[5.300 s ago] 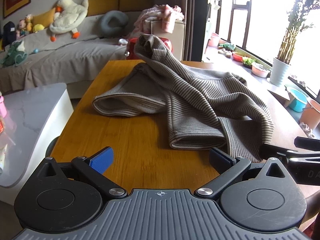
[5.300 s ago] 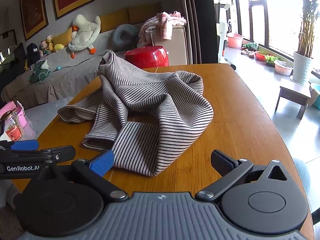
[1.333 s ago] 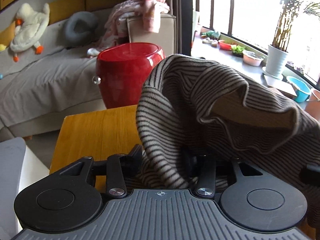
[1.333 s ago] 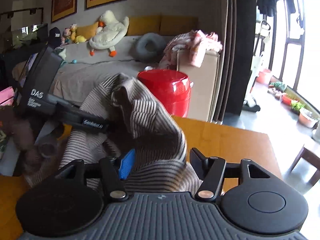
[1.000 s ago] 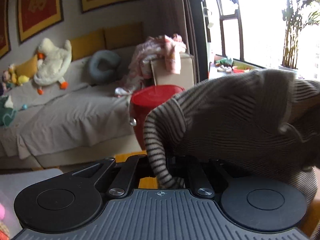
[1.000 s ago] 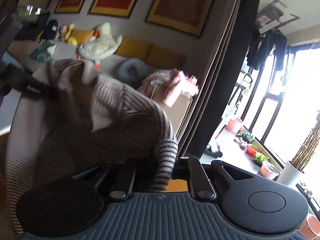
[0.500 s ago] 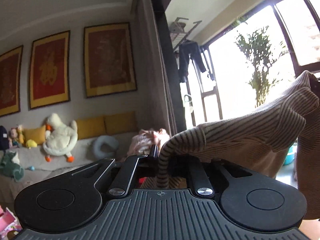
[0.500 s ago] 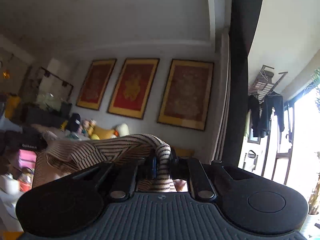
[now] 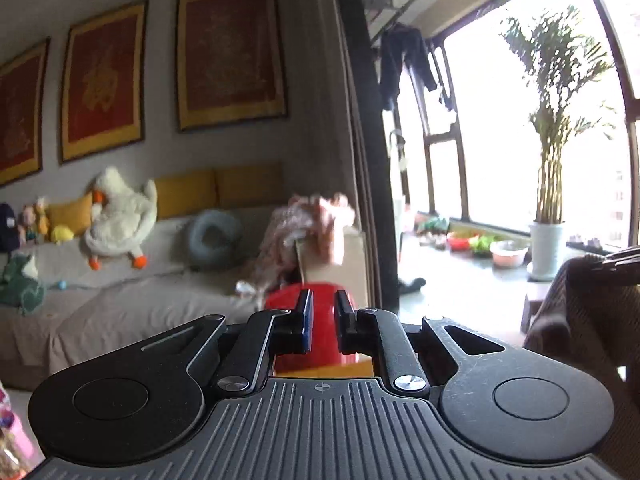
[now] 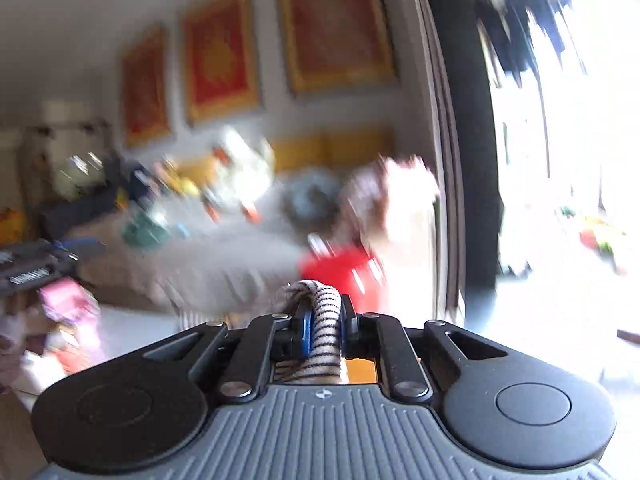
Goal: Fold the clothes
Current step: 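Raise the held sweater with both grippers and lay it flat on the table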
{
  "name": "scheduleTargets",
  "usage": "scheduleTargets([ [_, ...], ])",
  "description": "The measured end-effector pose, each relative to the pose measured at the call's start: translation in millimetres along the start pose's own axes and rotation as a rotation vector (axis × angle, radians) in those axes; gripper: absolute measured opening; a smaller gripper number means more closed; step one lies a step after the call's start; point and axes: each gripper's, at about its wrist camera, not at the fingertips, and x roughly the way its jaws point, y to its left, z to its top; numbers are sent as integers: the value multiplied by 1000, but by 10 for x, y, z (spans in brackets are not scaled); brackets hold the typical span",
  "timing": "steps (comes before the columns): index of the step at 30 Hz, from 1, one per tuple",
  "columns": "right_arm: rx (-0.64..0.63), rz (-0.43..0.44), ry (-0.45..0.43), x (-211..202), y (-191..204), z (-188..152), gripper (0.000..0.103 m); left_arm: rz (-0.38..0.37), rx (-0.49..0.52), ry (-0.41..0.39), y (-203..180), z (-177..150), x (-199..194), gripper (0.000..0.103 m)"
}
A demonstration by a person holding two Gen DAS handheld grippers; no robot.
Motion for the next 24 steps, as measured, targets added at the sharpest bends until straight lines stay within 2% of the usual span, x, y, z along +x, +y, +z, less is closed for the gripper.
scheduleTargets([
  [2, 13, -40, 52, 296, -109, -150, 11, -95, -64, 119, 79, -201, 279, 16],
  [4, 26, -80, 104, 591, -217, -300, 11, -173, -63, 214, 96, -443, 376, 29],
  [5, 33, -100, 130, 739, -271, -376, 11, -212, -63, 262, 105, -564, 424, 48],
  [6, 39, -120, 157, 887, -326, -451, 11, -236, -56, 309, 104, -684, 461, 57],
  [10, 37, -128, 175, 938, -447, -568, 11, -268, -38, 474, 92, -1089, 587, 57],
  [12, 6, -135, 179, 925, -477, -635, 11, -289, -39, 524, 49, -1239, 617, 57],
  [16, -55, -159, 189, 908, -533, -748, 11, -323, 32, 560, -176, -1422, 700, 58],
  [19, -45, -170, 196, 939, -565, -775, 11, -290, 122, 511, -341, -1457, 768, 56],
  [21, -33, -173, 197, 951, -590, -795, 11, -287, 143, 494, -371, -1429, 849, 46],
  [24, -19, -175, 202, 1030, -610, -807, 11, -264, 158, 475, -353, -1364, 1073, 45],
])
